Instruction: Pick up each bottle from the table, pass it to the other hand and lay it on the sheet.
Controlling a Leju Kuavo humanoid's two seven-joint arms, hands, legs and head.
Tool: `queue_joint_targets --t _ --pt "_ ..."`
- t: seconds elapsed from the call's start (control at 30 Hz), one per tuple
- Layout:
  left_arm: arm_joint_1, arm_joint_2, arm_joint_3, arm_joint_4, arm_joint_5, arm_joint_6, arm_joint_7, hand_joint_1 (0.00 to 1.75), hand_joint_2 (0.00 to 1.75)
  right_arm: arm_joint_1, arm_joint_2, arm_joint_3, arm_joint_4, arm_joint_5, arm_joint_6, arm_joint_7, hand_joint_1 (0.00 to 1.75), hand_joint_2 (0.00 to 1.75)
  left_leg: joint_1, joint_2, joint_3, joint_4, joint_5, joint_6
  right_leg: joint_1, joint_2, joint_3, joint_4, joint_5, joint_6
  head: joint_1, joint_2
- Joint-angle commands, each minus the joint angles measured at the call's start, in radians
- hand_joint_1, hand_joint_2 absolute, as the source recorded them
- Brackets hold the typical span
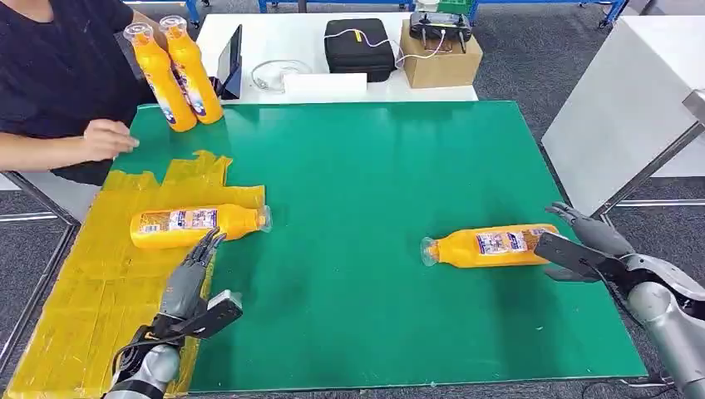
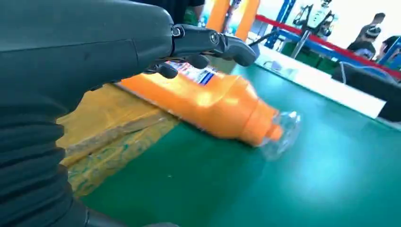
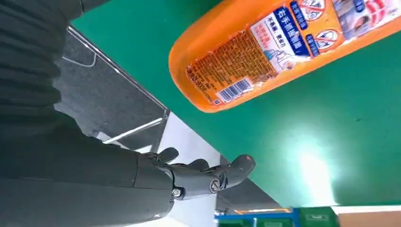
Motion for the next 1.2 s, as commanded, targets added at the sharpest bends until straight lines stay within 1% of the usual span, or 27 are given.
queue_joint_targets --t 0.03,0.17,0.23,0.27,0.33,0.37,0.4,0.43,0.53,0.57,0.67,0.73,0.87,0.9,0.93,0.97,1.0,1.07,1.2 --pt "-0.006 -0.006 -0.021 -0.037 0.047 -0.031 -0.017 0.0 1.75 -0.055 0.089 0.023 0.152 0.018 -0.018 -0.003 0.0 1.75 0.001 0.002 0.0 0.0 0.0 0.0 0.001 0.002 0.0 -0.001 0.001 -0.001 0.0 0.0" --pt "-0.01 -0.008 -0.031 -0.03 0.043 -0.027 -0.024 0.0 1.75 -0.12 0.118 0.043 0.202 0.046 -0.021 0.0 0.0 1.75 0.001 0.005 0.0 -0.001 0.0 0.0 0.001 0.004 -0.001 -0.001 0.002 -0.002 0.0 0.0" --pt "-0.017 -0.009 -0.039 -0.023 0.041 -0.024 -0.026 0.0 1.75 -0.15 0.135 0.056 0.241 0.058 -0.016 -0.001 0.0 1.75 0.0 0.004 -0.001 0.0 0.0 0.0 0.0 0.003 -0.002 0.0 0.001 -0.001 0.0 0.0" --pt "-0.019 -0.01 -0.04 -0.026 0.041 -0.017 -0.029 0.0 1.75 -0.158 0.145 0.059 0.255 0.061 -0.02 -0.006 0.0 1.75 0.0 0.006 0.0 0.0 0.0 0.0 0.001 0.005 -0.001 -0.001 0.002 -0.002 0.0 0.0" --pt "-0.016 -0.011 -0.047 -0.038 0.037 -0.009 -0.031 0.0 1.75 -0.16 0.174 0.065 0.281 0.079 -0.048 -0.019 0.0 1.75 0.001 0.004 -0.001 0.0 0.0 0.0 0.001 0.003 -0.001 -0.001 0.001 -0.001 0.0 0.0" --pt "-0.014 -0.011 -0.05 -0.044 0.04 -0.014 -0.03 0.0 1.75 -0.162 0.185 0.069 0.292 0.087 -0.058 -0.02 0.0 1.75 0.001 0.006 0.001 -0.001 0.0 0.0 0.001 0.004 0.0 -0.001 0.002 -0.002 0.0 0.0" --pt "-0.013 -0.012 -0.053 -0.049 0.037 -0.009 -0.031 0.0 1.75 -0.164 0.195 0.069 0.301 0.09 -0.065 -0.02 0.0 1.75 0.001 0.004 0.0 -0.001 0.0 0.0 0.001 0.003 0.0 -0.001 0.001 -0.002 0.0 0.0" --pt "-0.012 -0.009 -0.058 -0.053 0.038 -0.013 -0.031 0.0 1.75 -0.173 0.204 0.074 0.315 0.1 -0.076 -0.018 0.0 1.75 0.001 0.006 0.001 -0.001 0.0 0.0 0.002 0.004 0.0 -0.002 0.002 -0.003 0.0 0.0" --pt "-0.016 -0.009 -0.065 -0.056 0.033 -0.002 -0.029 0.0 1.75 -0.2 0.227 0.086 0.356 0.122 -0.091 -0.023 0.0 1.75 0.001 0.004 -0.001 0.0 0.0 0.0 0.001 0.003 -0.001 0.0 0.001 -0.001 0.0 0.0" --pt "-0.018 -0.008 -0.065 -0.056 0.033 -0.003 -0.028 0.0 1.75 -0.202 0.23 0.087 0.357 0.122 -0.091 -0.023 0.0 1.75 0.001 0.006 0.001 -0.001 0.0 0.0 0.001 0.004 -0.001 -0.001 0.001 -0.002 0.0 0.0" --pt "-0.024 -0.008 -0.068 -0.053 0.035 -0.003 -0.028 0.0 1.75 -0.224 0.242 0.128 0.387 0.155 -0.072 -0.022 0.0 1.75 0.001 0.005 0.0 0.0 0.0 0.0 0.001 0.004 -0.001 0.0 0.001 -0.002 0.0 0.0" --pt "-0.032 -0.007 -0.074 -0.044 0.036 -0.003 -0.03 0.0 1.75 -0.234 0.235 0.174 0.416 0.175 -0.011 -0.024 0.0 1.75 0.001 0.004 -0.001 0.0 0.0 0.0 0.001 0.003 -0.002 0.0 0.001 -0.001 0.0 0.0" --pt "-0.038 -0.008 -0.076 -0.038 0.036 -0.002 -0.03 0.0 1.75 -0.229 0.225 0.176 0.421 0.173 -0.013 -0.029 0.0 1.75 0.0 0.003 -0.001 0.0 0.0 0.0 0.001 0.001 -0.002 0.0 0.001 -0.002 0.0 0.0" --pt "-0.044 -0.008 -0.079 -0.028 0.037 0.0 -0.033 0.0 1.75 -0.235 0.213 0.203 0.422 0.186 0.012 -0.035 0.0 1.75 0.001 0.003 -0.001 0.0 0.0 0.0 0.001 0.002 -0.001 0.0 0.001 -0.002 0.0 0.0" --pt "-0.057 -0.006 -0.086 -0.012 0.039 0.001 -0.039 0.0 1.75 -0.246 0.182 0.251 0.423 0.192 0.089 -0.057 0.3 1.75 0.001 0.003 0.001 0.0 0.0 0.0 0.001 0.002 0.0 0.0 0.001 -0.003 0.0 0.0" --pt "-0.074 -0.005 -0.094 0.012 0.045 0.003 -0.048 0.0 1.75 -0.249 0.129 0.3 0.394 0.193 0.147 -0.08 1.75 1.75 0.001 0.002 -0.001 0.0 0.0 0.0 0.001 0.001 -0.001 0.0 0.001 -0.002 0.0 0.0" --pt "-0.101 -0.009 -0.106 0.049 0.052 0.011 -0.056 0.0 1.75 -0.243 0.064 0.351 0.354 0.159 0.213 -0.081 1.75 1.75 0.0 0.001 -0.001 0.001 0.0 0.0 0.001 -0.001 -0.001 0.001 0.0 -0.002 0.0 0.0" --pt "-0.13 -0.013 -0.121 0.094 0.061 0.028 -0.061 0.0 1.75 -0.223 -0.012 0.408 0.287 0.092 0.249 -0.078 1.75 1.75 -0.001 -0.005 -0.003 0.001 0.001 0.001 -0.001 -0.006 -0.002 0.002 -0.001 -0.001 0.0 0.0" --pt "-0.121 -0.011 -0.128 0.086 0.078 0.03 -0.062 0.0 1.75 -0.227 -0.047 0.443 0.225 0.016 0.252 -0.029 1.75 1.75 -0.001 -0.007 -0.001 0.001 0.001 0.001 0.0 -0.007 0.001 0.0 0.0 -0.001 0.001 0.0"
